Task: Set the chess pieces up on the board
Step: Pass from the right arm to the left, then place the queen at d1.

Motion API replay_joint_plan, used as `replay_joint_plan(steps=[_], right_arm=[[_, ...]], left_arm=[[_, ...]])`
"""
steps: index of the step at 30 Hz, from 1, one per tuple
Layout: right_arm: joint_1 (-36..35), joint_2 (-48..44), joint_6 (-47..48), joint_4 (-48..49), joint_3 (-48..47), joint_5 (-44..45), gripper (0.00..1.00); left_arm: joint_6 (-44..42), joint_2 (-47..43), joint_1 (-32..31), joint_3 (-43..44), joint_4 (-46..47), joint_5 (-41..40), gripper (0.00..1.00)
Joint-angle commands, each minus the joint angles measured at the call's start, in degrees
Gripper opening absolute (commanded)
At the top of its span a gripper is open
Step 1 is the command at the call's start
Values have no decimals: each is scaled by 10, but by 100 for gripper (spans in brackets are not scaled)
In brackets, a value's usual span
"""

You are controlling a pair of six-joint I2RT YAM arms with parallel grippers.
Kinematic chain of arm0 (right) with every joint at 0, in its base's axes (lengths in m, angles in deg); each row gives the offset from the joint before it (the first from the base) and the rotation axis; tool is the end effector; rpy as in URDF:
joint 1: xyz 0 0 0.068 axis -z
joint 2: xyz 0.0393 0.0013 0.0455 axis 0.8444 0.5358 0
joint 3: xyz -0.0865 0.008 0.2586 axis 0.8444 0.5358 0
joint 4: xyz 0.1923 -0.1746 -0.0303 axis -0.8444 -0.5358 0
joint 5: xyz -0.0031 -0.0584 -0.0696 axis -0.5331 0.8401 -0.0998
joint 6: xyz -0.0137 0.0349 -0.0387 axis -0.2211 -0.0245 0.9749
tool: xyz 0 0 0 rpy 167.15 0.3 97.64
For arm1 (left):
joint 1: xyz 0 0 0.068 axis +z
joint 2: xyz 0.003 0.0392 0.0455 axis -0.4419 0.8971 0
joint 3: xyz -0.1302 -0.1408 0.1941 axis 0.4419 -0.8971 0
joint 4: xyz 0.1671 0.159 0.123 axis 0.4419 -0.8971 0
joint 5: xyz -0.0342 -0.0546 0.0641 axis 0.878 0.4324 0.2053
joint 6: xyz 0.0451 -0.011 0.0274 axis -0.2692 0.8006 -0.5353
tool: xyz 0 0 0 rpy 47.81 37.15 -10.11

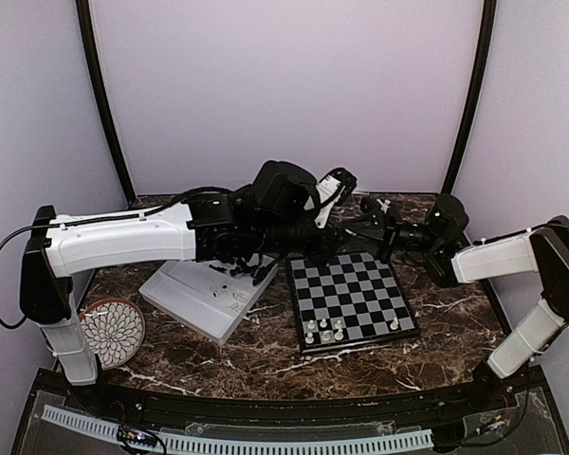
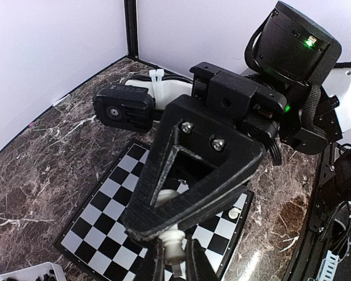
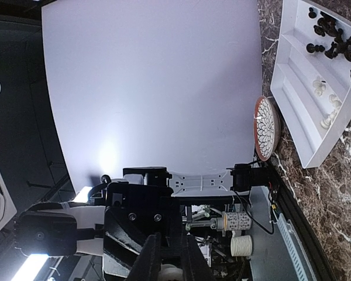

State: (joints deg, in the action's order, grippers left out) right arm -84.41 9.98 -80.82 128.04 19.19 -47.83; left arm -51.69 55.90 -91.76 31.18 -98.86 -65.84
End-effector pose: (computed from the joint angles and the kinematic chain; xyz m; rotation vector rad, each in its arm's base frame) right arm 0.2589 0.1651 0.2521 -0.1175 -2.0665 -2.3551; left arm 0.1845 -0.3920 0.3498 0.8718 1.8111 -0.6881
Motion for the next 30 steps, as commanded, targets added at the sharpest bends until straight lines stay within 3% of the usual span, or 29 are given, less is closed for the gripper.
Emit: replay_joint_plan(steps=[1, 3, 5, 7, 8, 10, 13, 16, 21, 30], right_arm=[[31, -14, 38, -21, -10, -22, 27], [61, -61, 147, -179, -30, -21, 38], [85, -89, 364, -457, -97, -5, 44], [92, -87, 610, -794, -207, 89, 48], [91, -86, 684, -894, -252, 145, 49], [98, -93, 751, -1002, -295, 266, 50], [111, -123, 782, -1080, -310, 385, 51], [114, -156, 792, -1112, -299, 445, 52], [114, -199, 817, -1158, -277, 481, 52], [114, -254, 863, -1212, -240, 497, 50]], left_arm=[[-10, -1, -3, 42, -10, 5, 1], [-9, 3, -3, 57, -31, 14, 0], [-7, 9, -3, 75, -59, 27, 0], [-3, 22, -2, 99, -97, 51, 0], [-4, 38, -2, 121, -130, 62, 0], [-2, 63, -2, 154, -177, 95, 0], [9, 90, -1, 184, -223, 147, 0], [20, 130, 0, 218, -258, 178, 0], [37, 202, 1, 300, -314, 208, 0], [113, 287, 1, 361, -352, 268, 0]])
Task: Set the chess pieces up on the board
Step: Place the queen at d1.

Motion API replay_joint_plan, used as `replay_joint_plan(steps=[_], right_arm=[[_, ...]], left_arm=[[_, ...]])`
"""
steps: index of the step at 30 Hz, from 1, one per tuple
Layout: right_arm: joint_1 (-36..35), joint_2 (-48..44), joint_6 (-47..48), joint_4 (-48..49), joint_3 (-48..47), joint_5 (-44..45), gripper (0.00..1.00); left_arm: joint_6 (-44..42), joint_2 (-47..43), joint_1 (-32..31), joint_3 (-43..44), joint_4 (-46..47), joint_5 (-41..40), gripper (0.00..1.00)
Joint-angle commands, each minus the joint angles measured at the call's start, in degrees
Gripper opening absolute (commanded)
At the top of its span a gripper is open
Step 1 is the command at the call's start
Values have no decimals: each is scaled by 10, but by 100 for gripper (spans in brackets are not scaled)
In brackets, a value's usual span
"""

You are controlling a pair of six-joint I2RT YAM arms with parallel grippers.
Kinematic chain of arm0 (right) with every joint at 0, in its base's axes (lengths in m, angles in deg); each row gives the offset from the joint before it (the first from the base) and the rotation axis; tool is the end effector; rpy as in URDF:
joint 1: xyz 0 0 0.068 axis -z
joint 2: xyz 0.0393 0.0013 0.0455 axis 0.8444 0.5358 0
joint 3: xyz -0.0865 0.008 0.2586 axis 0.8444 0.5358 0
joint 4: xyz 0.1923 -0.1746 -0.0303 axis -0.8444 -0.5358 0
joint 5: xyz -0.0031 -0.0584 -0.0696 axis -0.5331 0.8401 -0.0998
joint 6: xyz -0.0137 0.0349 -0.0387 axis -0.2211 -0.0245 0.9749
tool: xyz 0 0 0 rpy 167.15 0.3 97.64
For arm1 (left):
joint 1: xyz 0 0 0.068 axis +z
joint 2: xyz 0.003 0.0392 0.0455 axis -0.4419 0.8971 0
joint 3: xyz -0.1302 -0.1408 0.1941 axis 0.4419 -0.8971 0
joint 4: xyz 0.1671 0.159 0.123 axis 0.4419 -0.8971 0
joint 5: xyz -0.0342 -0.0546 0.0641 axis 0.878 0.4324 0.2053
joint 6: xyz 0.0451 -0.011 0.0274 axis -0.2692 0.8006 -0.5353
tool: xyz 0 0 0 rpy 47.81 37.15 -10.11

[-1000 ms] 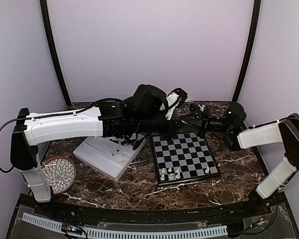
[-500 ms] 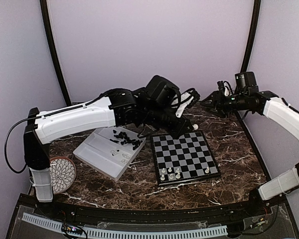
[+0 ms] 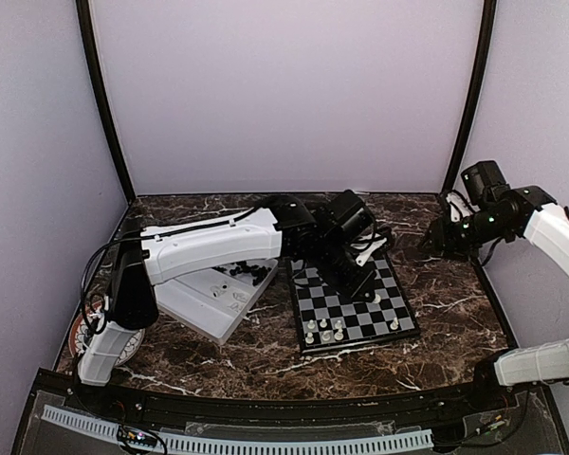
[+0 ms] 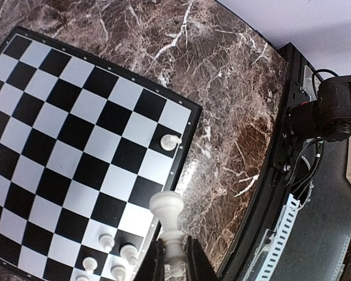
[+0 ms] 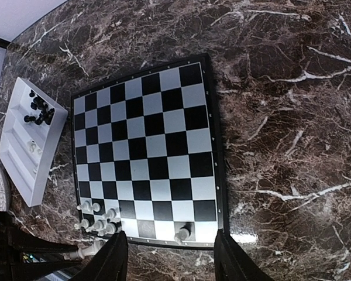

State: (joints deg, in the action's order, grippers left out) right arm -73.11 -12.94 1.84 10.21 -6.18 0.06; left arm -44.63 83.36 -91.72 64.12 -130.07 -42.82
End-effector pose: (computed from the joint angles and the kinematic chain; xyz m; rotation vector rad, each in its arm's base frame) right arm 0.2095 0.0655 0.3179 0.0974 2.5818 0.5165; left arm 0.2053 -0.4712 0.2774 1.2125 2.2853 -0.8927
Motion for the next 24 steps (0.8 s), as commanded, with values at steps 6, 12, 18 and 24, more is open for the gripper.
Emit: replay_joint_plan(steps=[6, 12, 18, 24], right_arm=[[0, -64, 30, -25, 81, -21, 47], [0, -68, 28, -15, 95, -32, 47], [-1, -65, 24, -4, 103, -37, 46], [0, -64, 24, -4, 104, -38, 46]], left_arm=[[74, 44, 0, 60, -95, 56, 0], [95, 55, -1, 64, -157, 61, 0], [110, 72, 0, 73, -174, 67, 0], [112, 90, 2, 83, -170, 59, 0]])
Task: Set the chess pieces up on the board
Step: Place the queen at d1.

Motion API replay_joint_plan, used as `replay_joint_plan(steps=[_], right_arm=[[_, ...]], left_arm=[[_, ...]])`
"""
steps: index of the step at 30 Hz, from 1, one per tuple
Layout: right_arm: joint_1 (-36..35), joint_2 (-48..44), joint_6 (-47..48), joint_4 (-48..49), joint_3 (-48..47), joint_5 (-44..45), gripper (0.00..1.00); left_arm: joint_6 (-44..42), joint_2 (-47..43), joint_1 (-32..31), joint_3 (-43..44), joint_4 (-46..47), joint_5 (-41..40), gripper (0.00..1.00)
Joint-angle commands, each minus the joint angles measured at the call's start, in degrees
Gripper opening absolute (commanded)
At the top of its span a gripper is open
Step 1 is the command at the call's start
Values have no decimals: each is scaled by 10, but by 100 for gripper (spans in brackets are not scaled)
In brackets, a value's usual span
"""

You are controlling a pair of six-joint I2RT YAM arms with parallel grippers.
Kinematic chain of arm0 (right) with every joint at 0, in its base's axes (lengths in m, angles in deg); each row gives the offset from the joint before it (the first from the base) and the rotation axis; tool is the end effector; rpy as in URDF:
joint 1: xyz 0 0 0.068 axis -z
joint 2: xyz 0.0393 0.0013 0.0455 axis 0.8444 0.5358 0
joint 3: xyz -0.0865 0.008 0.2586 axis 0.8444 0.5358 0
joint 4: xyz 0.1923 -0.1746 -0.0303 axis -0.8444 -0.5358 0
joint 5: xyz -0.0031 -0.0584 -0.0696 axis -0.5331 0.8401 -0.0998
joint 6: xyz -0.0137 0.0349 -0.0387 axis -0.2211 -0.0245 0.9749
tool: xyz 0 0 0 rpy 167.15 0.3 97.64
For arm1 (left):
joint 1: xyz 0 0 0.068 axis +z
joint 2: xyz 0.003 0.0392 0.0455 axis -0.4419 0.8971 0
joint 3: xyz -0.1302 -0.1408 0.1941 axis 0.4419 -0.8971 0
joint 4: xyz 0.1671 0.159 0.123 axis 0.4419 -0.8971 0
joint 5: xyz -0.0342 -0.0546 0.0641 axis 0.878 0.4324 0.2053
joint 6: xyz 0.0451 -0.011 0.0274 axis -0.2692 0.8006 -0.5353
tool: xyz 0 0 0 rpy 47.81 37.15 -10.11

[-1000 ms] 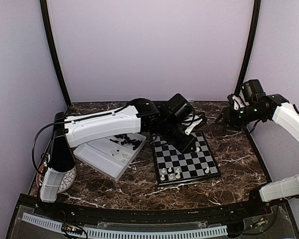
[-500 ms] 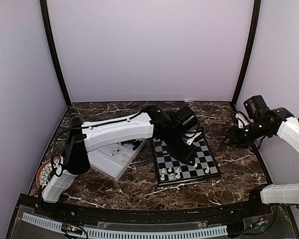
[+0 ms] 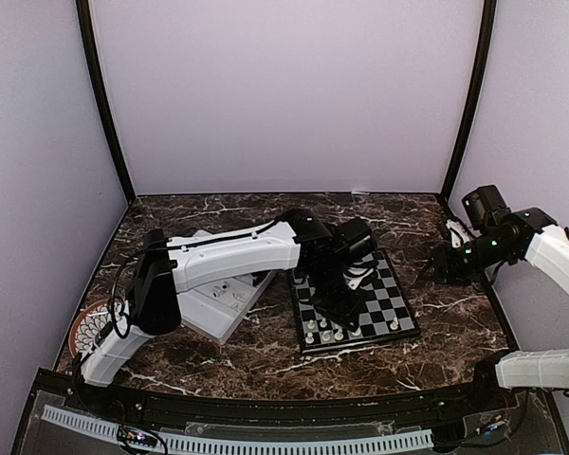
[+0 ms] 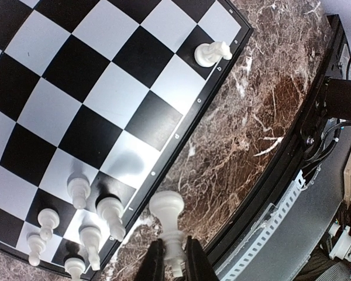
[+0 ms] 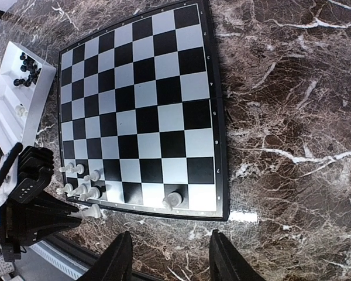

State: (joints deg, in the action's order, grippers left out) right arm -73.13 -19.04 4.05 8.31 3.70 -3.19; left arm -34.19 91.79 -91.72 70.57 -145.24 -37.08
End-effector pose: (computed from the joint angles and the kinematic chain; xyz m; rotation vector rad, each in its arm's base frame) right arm 0.1788 0.0591 0.2832 0.0433 2.6836 0.5505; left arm 0.2029 -0.4740 0.2242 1.1206 2.7409 -0.8365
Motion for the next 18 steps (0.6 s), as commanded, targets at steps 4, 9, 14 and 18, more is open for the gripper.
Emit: replay_joint_plan(steps=[4, 9, 14, 18], right_arm=[[0, 0, 2, 15, 3, -6, 46], [0, 1, 2, 15, 5, -7, 46], [0, 1, 1, 17, 8, -7, 46], [0, 4, -2, 20, 8, -10, 46]], left_arm=[[15, 12, 5, 18, -11, -6, 0], [21, 19, 12, 18, -8, -5, 0], [20, 23, 14, 17, -2, -2, 0], [23, 23, 18, 17, 1, -10, 0]])
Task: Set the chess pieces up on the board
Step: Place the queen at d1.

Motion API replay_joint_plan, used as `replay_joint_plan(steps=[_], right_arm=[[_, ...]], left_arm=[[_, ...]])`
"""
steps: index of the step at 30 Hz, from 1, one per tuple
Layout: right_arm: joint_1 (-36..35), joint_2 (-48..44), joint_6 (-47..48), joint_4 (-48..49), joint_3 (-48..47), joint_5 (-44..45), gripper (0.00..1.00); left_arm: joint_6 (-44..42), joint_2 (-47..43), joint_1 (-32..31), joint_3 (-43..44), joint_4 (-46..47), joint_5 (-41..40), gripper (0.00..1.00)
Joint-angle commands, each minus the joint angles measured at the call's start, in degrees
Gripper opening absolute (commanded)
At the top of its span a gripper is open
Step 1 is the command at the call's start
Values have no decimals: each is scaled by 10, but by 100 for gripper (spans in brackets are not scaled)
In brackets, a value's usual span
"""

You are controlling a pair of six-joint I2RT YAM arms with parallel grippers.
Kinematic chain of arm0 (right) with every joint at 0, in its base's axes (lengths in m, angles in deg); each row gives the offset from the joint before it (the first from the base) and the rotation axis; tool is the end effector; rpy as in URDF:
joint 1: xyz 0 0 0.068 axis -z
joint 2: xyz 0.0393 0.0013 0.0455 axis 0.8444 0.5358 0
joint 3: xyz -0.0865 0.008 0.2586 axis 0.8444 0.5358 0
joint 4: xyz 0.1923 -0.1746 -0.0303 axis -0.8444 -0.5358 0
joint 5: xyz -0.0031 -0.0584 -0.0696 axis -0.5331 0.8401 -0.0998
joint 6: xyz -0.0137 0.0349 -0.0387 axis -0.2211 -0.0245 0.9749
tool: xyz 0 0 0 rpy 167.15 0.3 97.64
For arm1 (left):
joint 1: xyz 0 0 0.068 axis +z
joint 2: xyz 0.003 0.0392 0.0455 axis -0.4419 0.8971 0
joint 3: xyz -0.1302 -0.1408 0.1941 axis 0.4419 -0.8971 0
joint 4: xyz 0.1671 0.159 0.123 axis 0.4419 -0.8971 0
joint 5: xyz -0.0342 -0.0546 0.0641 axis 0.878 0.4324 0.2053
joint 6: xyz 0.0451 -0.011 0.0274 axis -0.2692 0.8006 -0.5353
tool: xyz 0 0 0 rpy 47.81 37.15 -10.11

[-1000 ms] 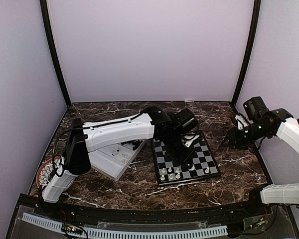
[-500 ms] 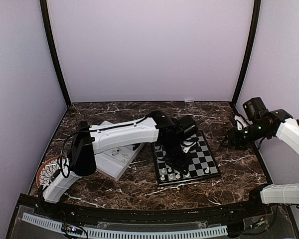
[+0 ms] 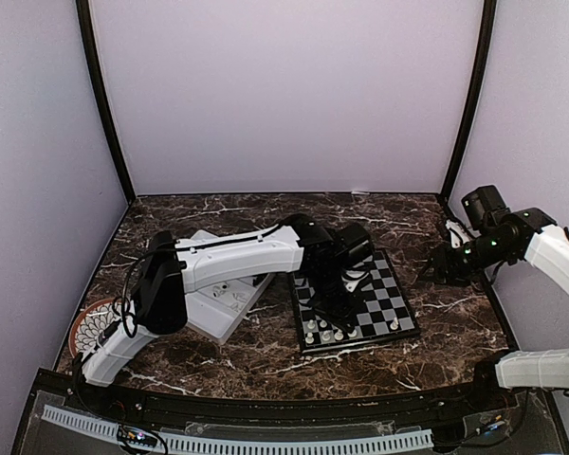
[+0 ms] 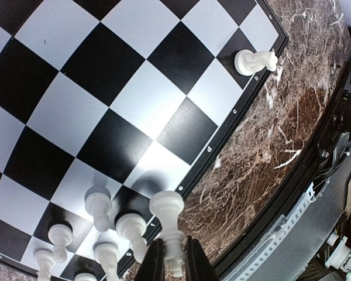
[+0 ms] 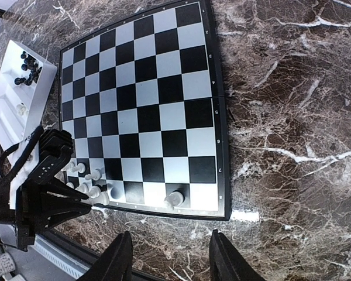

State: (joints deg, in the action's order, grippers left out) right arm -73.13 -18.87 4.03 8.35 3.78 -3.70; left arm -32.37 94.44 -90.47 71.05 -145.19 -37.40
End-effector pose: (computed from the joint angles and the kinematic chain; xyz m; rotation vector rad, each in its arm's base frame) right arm 0.1792 0.0595 0.2824 0.0413 2.6880 0.5614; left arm 0.2156 -0.4742 0.2036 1.0482 2.8074 -0.7996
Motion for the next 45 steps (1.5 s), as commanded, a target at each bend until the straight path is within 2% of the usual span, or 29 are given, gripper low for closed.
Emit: replay_joint_plan(steps=[1, 20, 28, 37, 45], right_arm=[[0, 3, -2, 22, 8, -6, 46], [0, 7, -2, 25, 16, -8, 46], [0, 10, -2, 31, 17, -12, 46], [0, 11, -2, 32, 19, -13, 46], [0, 10, 1, 30, 18, -13, 46]], left_arm=[[6, -3, 6, 12, 2, -7, 0], [14, 12, 13, 12, 18, 14, 4], [9, 12, 13, 13, 20, 29, 15], [5, 12, 13, 14, 24, 39, 22], [5, 10, 13, 14, 30, 41, 25]])
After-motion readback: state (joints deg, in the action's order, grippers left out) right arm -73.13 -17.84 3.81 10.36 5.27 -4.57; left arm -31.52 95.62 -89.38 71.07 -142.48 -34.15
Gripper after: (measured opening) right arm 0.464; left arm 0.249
